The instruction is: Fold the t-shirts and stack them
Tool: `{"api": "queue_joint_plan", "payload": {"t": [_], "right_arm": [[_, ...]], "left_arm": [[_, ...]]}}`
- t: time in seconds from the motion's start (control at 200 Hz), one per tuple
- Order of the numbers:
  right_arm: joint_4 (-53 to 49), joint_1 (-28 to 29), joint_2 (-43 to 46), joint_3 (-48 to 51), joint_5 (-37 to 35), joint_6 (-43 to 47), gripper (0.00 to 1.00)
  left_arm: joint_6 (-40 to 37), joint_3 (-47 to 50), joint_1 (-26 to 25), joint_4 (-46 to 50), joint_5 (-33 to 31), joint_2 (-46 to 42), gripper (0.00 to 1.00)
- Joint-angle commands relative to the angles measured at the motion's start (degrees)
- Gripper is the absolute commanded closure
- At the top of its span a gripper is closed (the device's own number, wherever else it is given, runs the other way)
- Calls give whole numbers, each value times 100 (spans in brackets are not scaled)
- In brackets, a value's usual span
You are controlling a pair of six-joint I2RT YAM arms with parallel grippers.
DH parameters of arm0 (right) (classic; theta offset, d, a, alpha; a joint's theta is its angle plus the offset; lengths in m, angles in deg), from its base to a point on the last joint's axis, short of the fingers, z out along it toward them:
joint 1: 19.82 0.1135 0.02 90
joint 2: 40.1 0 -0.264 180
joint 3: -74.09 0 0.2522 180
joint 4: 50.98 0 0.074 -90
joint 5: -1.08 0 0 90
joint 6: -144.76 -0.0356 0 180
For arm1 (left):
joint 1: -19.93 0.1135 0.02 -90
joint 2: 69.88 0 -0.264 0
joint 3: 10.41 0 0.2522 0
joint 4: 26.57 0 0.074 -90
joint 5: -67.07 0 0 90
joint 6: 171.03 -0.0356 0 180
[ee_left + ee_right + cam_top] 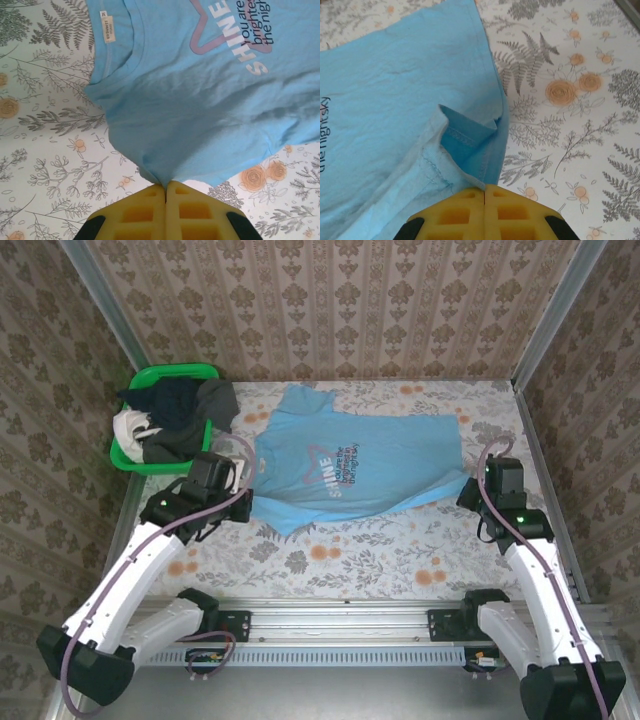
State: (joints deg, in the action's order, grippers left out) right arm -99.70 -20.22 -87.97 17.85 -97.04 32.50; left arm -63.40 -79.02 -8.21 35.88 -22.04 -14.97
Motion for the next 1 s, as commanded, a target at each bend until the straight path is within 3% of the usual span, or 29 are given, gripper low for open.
{"api": "queue_joint_plan", "payload": {"t": [0.0, 0.23, 0.59, 0.995], "right_arm": [[81, 32, -295, 115, -90, -223, 100], [655, 16, -1295, -14, -758, -244, 100], [1085, -81, -2948, -613, -1090, -79, 100], [993, -100, -3976, -1154, -1302, 21, 100]], "left_arm": [[-154, -220, 55, -236, -181, 551, 100], [-775, -1465, 540, -633, 110, 2723, 100], [-1358, -4138, 779, 40, 177, 5628, 100], [-1479, -5136, 900, 490, 214, 6737, 100]]}}
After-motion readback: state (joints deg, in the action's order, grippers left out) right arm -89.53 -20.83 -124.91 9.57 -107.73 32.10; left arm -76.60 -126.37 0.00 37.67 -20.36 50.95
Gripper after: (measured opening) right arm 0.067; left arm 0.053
